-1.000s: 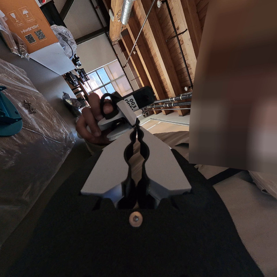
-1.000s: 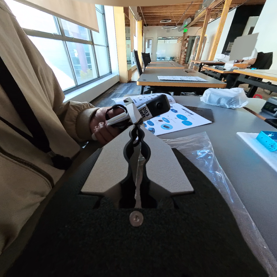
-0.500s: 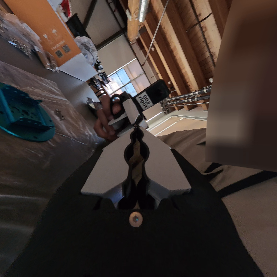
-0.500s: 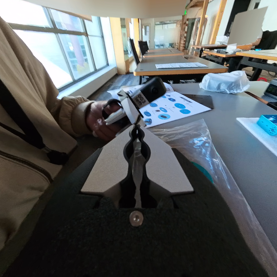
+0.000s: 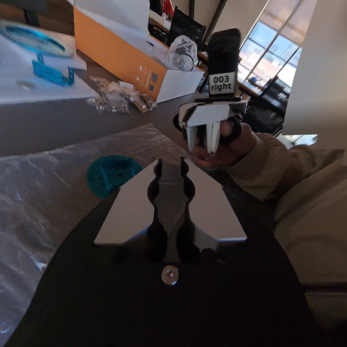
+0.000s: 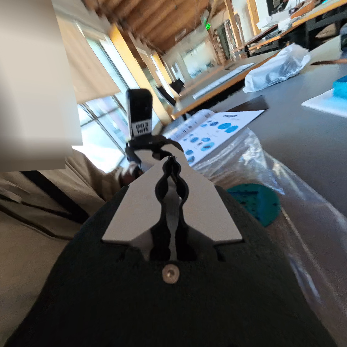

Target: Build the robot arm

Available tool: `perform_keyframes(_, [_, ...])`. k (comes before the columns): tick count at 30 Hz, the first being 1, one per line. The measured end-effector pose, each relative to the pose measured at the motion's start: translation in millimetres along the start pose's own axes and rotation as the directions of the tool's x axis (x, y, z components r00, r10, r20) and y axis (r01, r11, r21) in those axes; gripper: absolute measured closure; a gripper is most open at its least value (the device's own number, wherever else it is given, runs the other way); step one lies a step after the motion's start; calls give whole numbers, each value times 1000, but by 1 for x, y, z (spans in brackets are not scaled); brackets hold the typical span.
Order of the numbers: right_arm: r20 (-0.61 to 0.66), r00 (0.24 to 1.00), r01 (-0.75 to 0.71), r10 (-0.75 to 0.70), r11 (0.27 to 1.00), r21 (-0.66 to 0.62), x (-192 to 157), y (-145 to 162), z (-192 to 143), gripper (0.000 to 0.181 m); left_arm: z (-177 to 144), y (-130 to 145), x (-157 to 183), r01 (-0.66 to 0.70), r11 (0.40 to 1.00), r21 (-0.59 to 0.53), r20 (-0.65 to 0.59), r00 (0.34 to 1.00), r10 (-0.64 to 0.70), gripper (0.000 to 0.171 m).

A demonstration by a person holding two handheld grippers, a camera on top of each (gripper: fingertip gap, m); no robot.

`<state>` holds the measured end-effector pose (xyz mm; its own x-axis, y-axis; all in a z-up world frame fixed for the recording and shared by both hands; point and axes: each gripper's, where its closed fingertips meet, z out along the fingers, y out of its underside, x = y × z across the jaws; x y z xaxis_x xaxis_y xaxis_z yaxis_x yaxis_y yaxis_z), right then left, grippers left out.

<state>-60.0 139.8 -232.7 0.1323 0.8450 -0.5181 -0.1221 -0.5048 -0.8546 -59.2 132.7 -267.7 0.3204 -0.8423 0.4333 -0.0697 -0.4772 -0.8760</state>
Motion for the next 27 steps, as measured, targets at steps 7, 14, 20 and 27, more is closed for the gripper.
perform_keyframes(7, [132, 964, -243, 231, 967, 82, -3, -3, 4, 181, -2, -27, 13, -123, 982, 144, 63, 991, 115, 157])
perform_keyframes(14, [189, 946, -282, 263, 956, 85, -9, -1, 8, 181, -10, -35, 21, 31, 974, 223, -93, 996, -11, 163])
perform_keyframes(20, [237, 925, -322, 296, 944, 78, -14, -2, 8, 181, -11, -35, 24, 29, 973, 229, -109, 994, -4, 168])
perform_keyframes(27, [358, 821, -474, 444, 881, -6, -25, 1, 7, 181, -17, -35, 34, -48, 961, 272, -136, 987, 87, 171])
